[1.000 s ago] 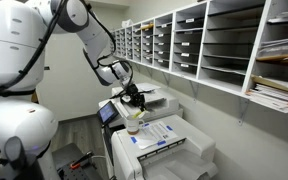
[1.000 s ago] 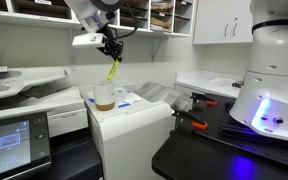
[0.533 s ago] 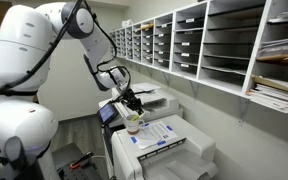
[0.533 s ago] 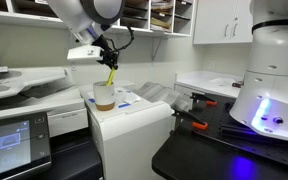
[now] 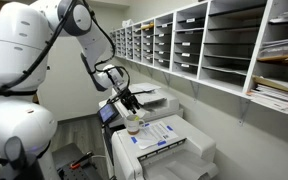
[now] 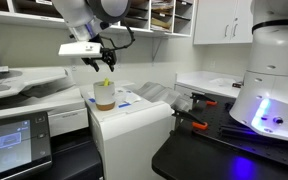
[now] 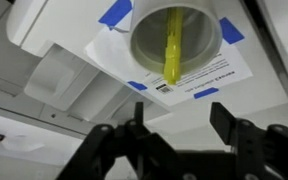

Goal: Pick up the yellow object and put it in the cup

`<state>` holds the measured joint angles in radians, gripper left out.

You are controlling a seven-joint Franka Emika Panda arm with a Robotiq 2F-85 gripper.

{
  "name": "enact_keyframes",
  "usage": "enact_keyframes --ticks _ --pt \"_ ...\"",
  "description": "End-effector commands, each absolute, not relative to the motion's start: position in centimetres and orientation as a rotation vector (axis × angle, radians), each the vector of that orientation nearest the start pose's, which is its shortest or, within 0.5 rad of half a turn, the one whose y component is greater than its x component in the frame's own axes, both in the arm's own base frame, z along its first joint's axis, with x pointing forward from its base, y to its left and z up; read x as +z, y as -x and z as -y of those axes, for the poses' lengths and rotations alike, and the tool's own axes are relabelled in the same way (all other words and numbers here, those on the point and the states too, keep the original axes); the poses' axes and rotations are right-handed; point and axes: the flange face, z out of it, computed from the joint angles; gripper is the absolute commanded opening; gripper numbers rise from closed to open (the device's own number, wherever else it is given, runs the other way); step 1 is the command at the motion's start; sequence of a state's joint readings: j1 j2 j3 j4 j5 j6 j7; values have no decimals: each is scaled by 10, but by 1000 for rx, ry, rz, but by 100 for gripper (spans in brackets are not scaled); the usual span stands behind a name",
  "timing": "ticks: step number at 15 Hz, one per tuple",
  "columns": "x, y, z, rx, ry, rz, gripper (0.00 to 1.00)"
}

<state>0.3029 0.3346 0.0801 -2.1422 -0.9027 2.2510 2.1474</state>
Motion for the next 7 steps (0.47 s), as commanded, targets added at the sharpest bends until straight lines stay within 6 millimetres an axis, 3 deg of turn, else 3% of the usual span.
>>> enact_keyframes --ticks 1,5,7 --pt "266 -512 -158 -686 2908 -1594 100" --pt "291 -503 -118 -399 2985 -1401 100" --pt "298 -496 -107 -220 3032 -1301 100"
